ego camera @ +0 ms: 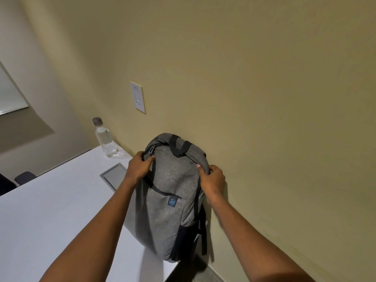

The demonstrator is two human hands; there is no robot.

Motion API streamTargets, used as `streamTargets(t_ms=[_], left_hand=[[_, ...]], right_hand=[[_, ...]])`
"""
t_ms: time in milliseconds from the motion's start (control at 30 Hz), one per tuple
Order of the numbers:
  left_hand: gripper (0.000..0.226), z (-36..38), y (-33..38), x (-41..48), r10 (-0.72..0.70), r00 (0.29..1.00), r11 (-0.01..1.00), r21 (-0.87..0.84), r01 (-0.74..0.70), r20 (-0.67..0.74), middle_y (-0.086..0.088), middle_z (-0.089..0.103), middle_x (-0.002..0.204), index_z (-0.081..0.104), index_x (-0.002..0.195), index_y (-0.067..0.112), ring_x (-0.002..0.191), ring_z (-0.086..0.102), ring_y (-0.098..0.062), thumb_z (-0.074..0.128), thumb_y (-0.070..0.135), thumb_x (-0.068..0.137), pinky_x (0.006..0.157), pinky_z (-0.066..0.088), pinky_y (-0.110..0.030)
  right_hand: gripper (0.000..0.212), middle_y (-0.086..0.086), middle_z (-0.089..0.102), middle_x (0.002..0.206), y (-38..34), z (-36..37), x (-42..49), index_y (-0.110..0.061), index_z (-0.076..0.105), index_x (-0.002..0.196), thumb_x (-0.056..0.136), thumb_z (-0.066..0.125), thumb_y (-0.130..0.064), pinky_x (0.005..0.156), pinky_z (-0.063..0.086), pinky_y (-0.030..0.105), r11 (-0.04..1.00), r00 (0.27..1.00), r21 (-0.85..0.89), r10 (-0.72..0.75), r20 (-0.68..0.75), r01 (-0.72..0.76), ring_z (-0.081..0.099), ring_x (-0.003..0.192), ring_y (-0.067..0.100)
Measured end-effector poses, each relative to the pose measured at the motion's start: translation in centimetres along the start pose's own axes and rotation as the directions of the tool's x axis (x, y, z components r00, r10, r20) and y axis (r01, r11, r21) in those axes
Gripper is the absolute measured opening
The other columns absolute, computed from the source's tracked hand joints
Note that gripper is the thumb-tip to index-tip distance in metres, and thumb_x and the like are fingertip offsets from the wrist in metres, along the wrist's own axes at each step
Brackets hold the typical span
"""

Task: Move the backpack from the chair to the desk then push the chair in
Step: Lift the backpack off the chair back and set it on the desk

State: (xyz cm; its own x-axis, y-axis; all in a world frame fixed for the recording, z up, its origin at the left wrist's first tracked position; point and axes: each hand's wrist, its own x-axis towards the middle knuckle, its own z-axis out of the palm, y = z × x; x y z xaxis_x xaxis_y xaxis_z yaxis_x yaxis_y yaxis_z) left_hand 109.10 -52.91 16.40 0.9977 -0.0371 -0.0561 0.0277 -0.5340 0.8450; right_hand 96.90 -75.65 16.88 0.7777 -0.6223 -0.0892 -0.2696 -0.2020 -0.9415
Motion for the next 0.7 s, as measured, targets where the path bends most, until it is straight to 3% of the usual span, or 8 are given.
streamTargets(t_ms=[133, 267, 433, 600, 700], left_hand=[[0.044, 1.0, -0.9, -0.7, 0.04, 0.999, 0.999, -0.01, -0.04, -0.015, -0.018, 0.064, 0.139, 0.054, 0.145, 0.009, 0.123, 0.06, -0.039, 0.055, 0.025, 0.104, 0.107, 0.049, -0.051], [0.036, 1.2, -0.8, -0.7, 0.045, 0.999, 0.997, -0.057, -0.047, -0.026, -0.018, 0.069, 0.132, 0.063, 0.139, 0.01, 0.122, 0.061, -0.042, 0.045, 0.018, 0.109, 0.108, 0.048, -0.055], [0.047, 0.7, -1.3, -1.2, 0.056, 0.991, 0.994, -0.101, -0.044, 0.12, -0.012, 0.054, 0.154, 0.044, 0.155, 0.019, 0.14, 0.05, -0.035, 0.048, 0.016, 0.108, 0.12, 0.038, -0.057], [0.069, 0.6, -2.1, -2.7, 0.035, 0.997, 0.996, -0.087, -0.028, 0.075, -0.009, 0.036, 0.168, 0.026, 0.163, 0.021, 0.15, 0.038, -0.034, 0.057, 0.04, 0.104, 0.123, 0.032, -0.052], [0.071, 1.1, -2.8, -3.8, 0.08, 0.996, 0.994, -0.077, -0.076, 0.047, -0.01, 0.038, 0.166, 0.026, 0.162, 0.02, 0.149, 0.04, -0.034, 0.056, 0.047, 0.103, 0.121, 0.032, -0.051]], right_hand=[[0.028, -0.004, 0.07, 0.091, 0.8, -0.1, -0.4, -0.016, 0.067, 0.1, 0.095, 0.074, -0.043, 0.07, 0.052, 0.03, 1.0, 0.999, 0.018, -0.023, 0.044, 0.022, 0.069, 0.087, 0.021], [0.042, 0.003, 0.07, 0.118, 1.9, 0.1, -2.0, -0.014, 0.062, 0.126, 0.093, 0.078, -0.033, 0.096, 0.058, 0.039, 0.997, 0.998, 0.052, -0.057, 0.027, 0.055, 0.068, 0.108, 0.022], [0.048, 0.004, 0.065, 0.124, 2.3, 0.4, -3.8, -0.016, 0.057, 0.133, 0.093, 0.078, -0.032, 0.1, 0.056, 0.041, 0.993, 0.994, 0.07, -0.087, -0.067, 0.092, 0.065, 0.114, 0.024], [0.052, -0.003, 0.061, 0.123, 2.2, 0.0, -4.7, -0.018, 0.052, 0.136, 0.094, 0.077, -0.035, 0.1, 0.056, 0.04, 0.992, 0.991, 0.021, -0.124, -0.049, 0.125, 0.063, 0.115, 0.021], [0.062, 0.002, 0.06, 0.137, 2.3, -0.5, -5.1, -0.017, 0.047, 0.145, 0.094, 0.076, -0.036, 0.102, 0.048, 0.031, 0.985, 0.986, -0.063, -0.161, -0.036, 0.158, 0.059, 0.127, 0.023]])
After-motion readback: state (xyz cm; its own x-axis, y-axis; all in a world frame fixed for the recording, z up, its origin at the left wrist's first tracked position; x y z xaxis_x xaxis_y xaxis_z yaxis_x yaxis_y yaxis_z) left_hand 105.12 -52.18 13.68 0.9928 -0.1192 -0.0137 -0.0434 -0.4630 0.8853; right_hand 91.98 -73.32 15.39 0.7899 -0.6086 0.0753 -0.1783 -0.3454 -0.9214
